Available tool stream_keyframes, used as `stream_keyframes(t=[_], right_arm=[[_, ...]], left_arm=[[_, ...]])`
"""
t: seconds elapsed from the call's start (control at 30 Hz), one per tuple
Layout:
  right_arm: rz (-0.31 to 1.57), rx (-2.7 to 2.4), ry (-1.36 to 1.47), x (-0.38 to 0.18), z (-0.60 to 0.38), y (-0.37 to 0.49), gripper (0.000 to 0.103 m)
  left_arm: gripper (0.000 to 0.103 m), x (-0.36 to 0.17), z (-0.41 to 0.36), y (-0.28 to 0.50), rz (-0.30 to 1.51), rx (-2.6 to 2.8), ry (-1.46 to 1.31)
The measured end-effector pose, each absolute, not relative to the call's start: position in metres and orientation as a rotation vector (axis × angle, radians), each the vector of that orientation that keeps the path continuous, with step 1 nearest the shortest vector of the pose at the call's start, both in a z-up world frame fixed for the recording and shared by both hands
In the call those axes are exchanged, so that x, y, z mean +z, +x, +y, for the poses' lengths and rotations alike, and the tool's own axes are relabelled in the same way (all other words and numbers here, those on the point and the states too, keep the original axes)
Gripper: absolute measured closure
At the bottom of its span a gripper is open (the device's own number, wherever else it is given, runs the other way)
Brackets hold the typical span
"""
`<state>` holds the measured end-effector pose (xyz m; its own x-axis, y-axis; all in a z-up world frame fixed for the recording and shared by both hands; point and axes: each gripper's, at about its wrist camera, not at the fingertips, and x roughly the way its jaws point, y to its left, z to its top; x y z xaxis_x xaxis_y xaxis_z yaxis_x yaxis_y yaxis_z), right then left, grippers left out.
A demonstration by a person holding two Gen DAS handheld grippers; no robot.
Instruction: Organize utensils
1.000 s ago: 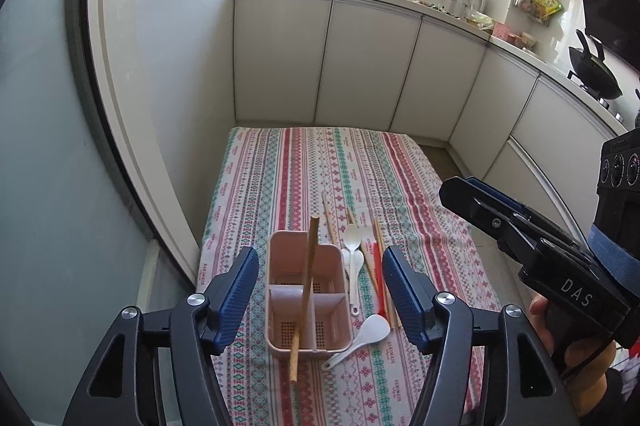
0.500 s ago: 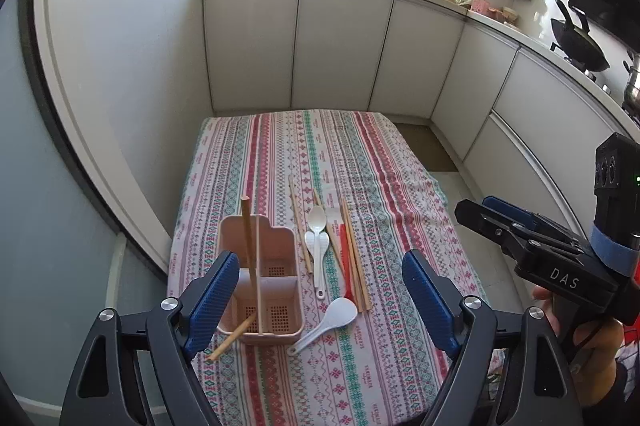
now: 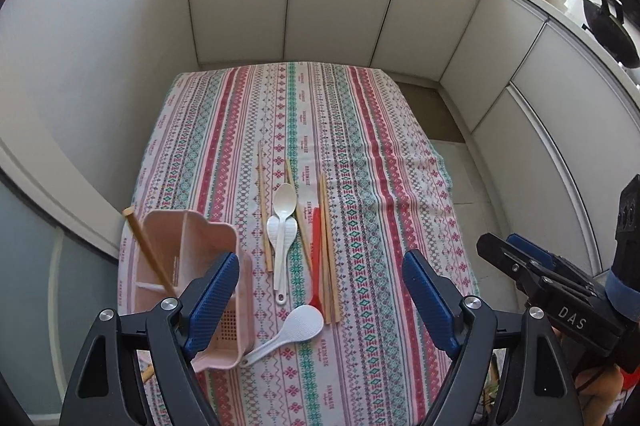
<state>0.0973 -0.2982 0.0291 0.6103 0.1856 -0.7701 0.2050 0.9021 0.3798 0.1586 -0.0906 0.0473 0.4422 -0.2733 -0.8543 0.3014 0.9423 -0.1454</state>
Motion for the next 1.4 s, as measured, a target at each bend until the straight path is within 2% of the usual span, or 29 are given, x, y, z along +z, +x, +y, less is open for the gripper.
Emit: stream_keyframes(t=[0.13,0.23,0.3,0.33,0.4,0.43,0.67,0.93,1.0,1.03,1.13,1.2,1.4], right_arm=[[0.969,-0.042,0.504,0.010,-0.315,0.116,0.029],[1.007,-0.049,0.522,-0.007,-0.323,0.133,0.029],[1.027,-0.054,0.527,-0.018,-0.327,0.147,0.029],[1.038,-0.055,0.532,-0.024,-0.329,0.155,0.029],[1.055,-0.051,0.542,-0.035,-0.331,0.169,0.029],[1.063,-0.044,0.547,-0.041,-0.332,0.176,0.029],[1.136,-0.007,0.541,-0.083,-0.330,0.217,0.029],[1.159,0.026,0.543,-0.118,-0.328,0.248,0.029],[1.171,0.030,0.540,-0.125,-0.326,0.251,0.030],[1.172,0.034,0.537,-0.126,-0.325,0.252,0.030],[1.170,0.044,0.532,-0.128,-0.322,0.254,0.036],[1.166,0.057,0.539,-0.128,-0.319,0.256,0.044],[1.162,0.148,0.557,-0.128,-0.305,0.270,0.062]], left_arm=[[0.020,0.023,-0.114,0.192,1.106,-0.347,0.041],[0.033,0.001,-0.127,0.222,1.143,-0.331,0.041],[0.048,-0.017,-0.134,0.243,1.179,-0.314,0.024],[0.052,-0.026,-0.136,0.254,1.196,-0.303,0.012],[0.081,-0.046,-0.143,0.275,1.218,-0.286,-0.003],[0.085,-0.057,-0.146,0.286,1.236,-0.285,-0.008],[0.087,-0.118,-0.147,0.346,1.286,-0.143,-0.027],[0.087,-0.158,-0.148,0.374,1.322,-0.099,-0.007],[0.096,-0.164,-0.146,0.376,1.326,-0.093,-0.004],[0.096,-0.164,-0.146,0.374,1.322,-0.092,0.001],[0.096,-0.159,-0.145,0.369,1.296,-0.104,0.012],[0.096,-0.150,-0.146,0.362,1.276,-0.123,0.021],[0.096,-0.101,-0.144,0.326,1.187,-0.194,0.013]])
